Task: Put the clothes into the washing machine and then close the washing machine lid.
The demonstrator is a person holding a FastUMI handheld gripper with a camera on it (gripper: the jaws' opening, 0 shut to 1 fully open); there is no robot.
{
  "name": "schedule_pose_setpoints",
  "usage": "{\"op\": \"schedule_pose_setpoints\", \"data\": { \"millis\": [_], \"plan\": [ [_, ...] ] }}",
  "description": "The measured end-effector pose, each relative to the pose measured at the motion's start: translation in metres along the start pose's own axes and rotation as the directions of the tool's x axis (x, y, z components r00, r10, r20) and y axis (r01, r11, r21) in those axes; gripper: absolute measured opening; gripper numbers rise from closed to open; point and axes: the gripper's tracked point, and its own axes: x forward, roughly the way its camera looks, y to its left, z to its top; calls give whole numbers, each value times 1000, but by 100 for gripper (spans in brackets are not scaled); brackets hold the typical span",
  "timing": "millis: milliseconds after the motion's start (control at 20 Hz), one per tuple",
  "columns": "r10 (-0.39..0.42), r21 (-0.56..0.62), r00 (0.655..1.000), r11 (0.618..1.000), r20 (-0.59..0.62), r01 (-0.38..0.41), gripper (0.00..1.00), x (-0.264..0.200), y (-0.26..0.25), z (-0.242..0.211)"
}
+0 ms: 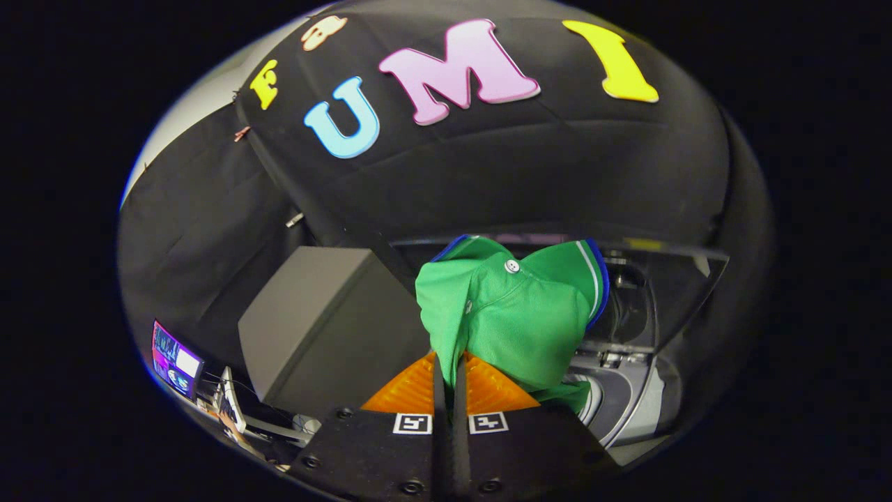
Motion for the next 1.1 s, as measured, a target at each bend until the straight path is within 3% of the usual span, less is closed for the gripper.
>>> {"op": "schedule_pose_setpoints", "data": {
  "millis": [250,550,850,1100],
  "plan": [
    [-97,-15,993,995,-61,96,5,37,-30,-43],
    [-233,48,959,969,-163,243,5,76,-68,-108],
    [-287,14,937,955,-199,296,5,87,-81,-143],
    [-369,57,894,917,-254,395,5,93,-102,-175]
  ]
}}
